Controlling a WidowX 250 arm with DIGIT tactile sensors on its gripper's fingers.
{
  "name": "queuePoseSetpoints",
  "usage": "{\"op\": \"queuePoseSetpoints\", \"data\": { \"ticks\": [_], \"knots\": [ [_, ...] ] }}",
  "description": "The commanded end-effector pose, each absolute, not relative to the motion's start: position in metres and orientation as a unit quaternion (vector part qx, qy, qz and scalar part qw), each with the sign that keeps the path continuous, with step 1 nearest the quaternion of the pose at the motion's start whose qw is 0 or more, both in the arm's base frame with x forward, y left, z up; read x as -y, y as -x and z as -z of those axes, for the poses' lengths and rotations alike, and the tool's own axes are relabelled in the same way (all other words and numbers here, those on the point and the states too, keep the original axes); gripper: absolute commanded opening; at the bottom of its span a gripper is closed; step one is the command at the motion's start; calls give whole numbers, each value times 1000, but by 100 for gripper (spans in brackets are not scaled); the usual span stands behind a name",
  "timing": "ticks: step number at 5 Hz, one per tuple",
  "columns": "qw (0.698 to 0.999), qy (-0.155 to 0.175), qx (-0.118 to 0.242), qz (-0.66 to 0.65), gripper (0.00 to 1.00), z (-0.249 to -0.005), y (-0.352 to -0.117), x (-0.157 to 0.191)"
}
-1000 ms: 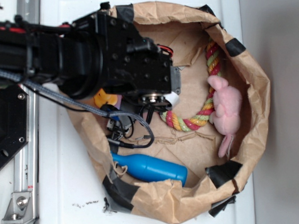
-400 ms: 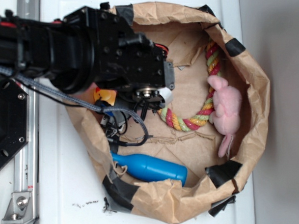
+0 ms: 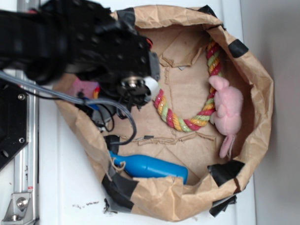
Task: Grab the yellow duck.
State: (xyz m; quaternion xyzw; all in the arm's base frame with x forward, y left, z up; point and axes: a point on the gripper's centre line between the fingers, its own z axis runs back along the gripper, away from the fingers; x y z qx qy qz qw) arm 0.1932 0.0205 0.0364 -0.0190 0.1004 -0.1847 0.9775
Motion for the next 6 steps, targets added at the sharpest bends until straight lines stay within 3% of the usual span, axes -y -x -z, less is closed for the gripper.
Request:
{"op": "queuePoseSetpoints", "data": {
  "ticks": [1,3,4,5,6],
  "knots": [
    [982,9,-98,162,100,-57,-186,-16],
    [983,11,-100,155,100,-40,-192,-20],
    [984,29,-90,153,100,-23,-198,-15],
    [982,25,-106,153,100,-10,-201,-13],
    [983,20,-107,151,0,-5,-200,-13]
  ]
}}
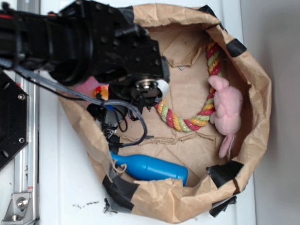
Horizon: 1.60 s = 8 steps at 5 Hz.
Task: Grab the yellow duck.
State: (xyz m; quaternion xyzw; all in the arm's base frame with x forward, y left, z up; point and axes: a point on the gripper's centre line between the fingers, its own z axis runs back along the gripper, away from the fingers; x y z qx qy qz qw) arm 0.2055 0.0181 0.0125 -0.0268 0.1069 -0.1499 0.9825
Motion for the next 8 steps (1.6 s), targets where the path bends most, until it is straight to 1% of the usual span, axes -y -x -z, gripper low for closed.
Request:
{"op": "queuePoseSetpoints", "data": {
  "ticks": [1,2,3,4,5,6,7,8],
  "knots": [
    [984,17,-98,150,0,-12,-200,-14],
    [985,7,-93,147,0,-17,-202,-18],
    [986,2,-76,149,0,-30,-210,-22],
    [987,-4,-50,154,0,-52,-222,-23],
    [988,-2,-9,156,0,-85,-236,-15],
    [989,8,22,147,0,-121,-255,-3],
    [990,14,9,139,0,-129,-274,7],
    [990,22,9,137,0,-123,-272,3]
  ]
}}
